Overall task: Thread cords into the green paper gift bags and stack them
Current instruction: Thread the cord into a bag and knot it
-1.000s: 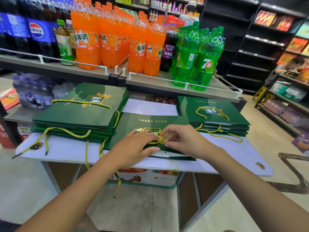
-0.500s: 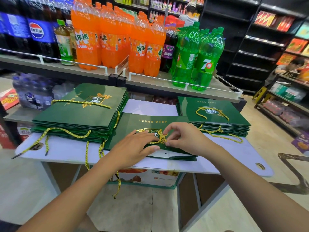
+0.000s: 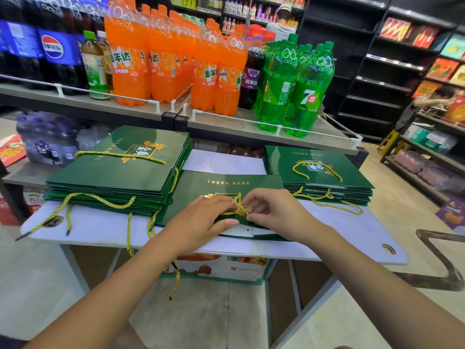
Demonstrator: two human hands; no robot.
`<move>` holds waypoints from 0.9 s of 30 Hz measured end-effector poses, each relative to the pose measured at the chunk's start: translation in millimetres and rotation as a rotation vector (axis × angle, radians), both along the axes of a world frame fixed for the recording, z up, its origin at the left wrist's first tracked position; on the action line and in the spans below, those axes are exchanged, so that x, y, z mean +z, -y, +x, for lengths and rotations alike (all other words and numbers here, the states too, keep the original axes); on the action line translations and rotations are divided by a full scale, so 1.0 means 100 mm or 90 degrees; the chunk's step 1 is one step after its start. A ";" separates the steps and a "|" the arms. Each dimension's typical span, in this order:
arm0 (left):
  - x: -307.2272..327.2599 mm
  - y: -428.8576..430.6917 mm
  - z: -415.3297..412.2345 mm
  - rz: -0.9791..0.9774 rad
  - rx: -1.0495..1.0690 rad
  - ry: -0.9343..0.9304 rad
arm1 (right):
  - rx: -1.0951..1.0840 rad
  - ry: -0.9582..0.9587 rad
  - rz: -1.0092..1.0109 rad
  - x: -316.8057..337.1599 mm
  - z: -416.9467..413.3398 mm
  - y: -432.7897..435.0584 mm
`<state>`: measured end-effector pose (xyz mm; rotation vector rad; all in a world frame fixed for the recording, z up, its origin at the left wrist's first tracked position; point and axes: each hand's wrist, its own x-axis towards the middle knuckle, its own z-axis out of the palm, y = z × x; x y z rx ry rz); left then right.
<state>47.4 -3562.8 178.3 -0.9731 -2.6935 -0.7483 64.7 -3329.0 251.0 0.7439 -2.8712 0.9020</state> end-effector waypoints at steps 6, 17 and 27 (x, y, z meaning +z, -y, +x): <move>-0.01 -0.05 0.02 0.007 -0.072 -0.342 | -0.064 0.025 -0.088 -0.03 -0.01 -0.02; 0.01 -0.24 0.05 -0.015 0.020 -0.363 | -0.073 0.027 -0.096 -0.05 -0.04 -0.04; 0.00 -0.27 0.06 0.056 0.063 -0.345 | -0.057 0.004 -0.048 -0.01 -0.03 -0.03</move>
